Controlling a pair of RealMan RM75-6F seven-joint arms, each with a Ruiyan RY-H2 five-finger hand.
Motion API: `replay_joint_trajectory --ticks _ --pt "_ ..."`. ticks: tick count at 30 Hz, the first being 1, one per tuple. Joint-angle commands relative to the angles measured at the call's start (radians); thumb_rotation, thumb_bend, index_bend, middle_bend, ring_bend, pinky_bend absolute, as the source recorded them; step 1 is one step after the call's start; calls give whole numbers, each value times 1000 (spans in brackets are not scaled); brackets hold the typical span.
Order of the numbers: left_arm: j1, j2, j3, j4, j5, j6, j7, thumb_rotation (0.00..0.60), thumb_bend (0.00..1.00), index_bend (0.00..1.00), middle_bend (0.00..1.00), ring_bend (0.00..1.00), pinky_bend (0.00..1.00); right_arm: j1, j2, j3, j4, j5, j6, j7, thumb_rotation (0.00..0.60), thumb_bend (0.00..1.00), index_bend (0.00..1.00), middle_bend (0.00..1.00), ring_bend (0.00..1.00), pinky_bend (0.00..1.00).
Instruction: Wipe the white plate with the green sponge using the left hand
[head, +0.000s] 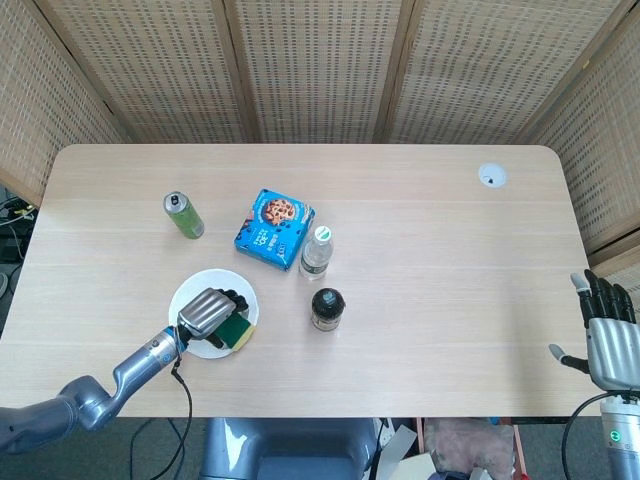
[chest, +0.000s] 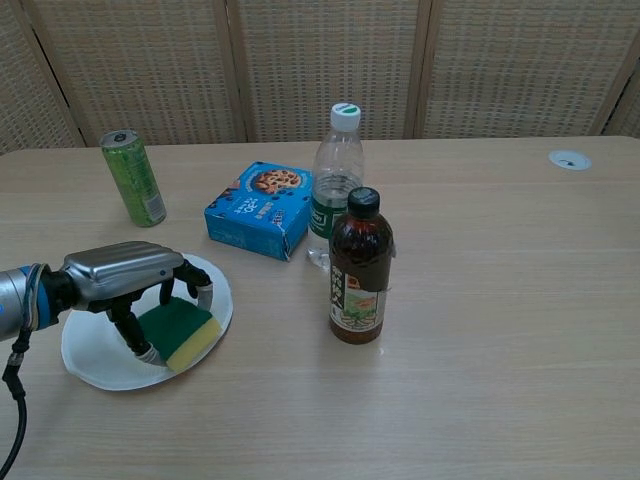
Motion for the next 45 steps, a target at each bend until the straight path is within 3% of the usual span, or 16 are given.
replay_joint_trajectory --ticks 1,8,12,18,29,38,45 --pt "3 -5 -2 10 5 16 -5 600 106 494 387 307 423 0 0 0 0 0 1 0 600 0 0 0 0 0" --pt "2 58 -18 -66 26 87 -35 600 107 495 387 307 421 -1 0 -1 -2 -3 3 -1 600 0 0 0 0 0" --pt "-3 79 -31 -87 8 72 -23 600 107 494 387 307 421 -1 0 -2 -4 -5 3 -2 600 0 0 0 0 0" --pt "-3 29 -30 -5 -32 -1 3 600 106 494 387 307 421 -1 1 -1 -3 -1 1 0 600 0 0 0 0 0" --pt "-5 -33 -10 73 -17 -27 8 600 109 494 386 307 421 0 2 -1 -2 1 -3 1 600 0 0 0 0 0" --pt "-12 63 -51 -82 12 91 -21 600 111 494 387 307 421 -1 3 -3 -6 -4 1 2 600 0 0 0 0 0" --pt "-23 62 -52 -122 -16 34 10 600 111 494 387 307 421 0 2 -3 -5 -3 -1 -2 600 0 0 0 0 0"
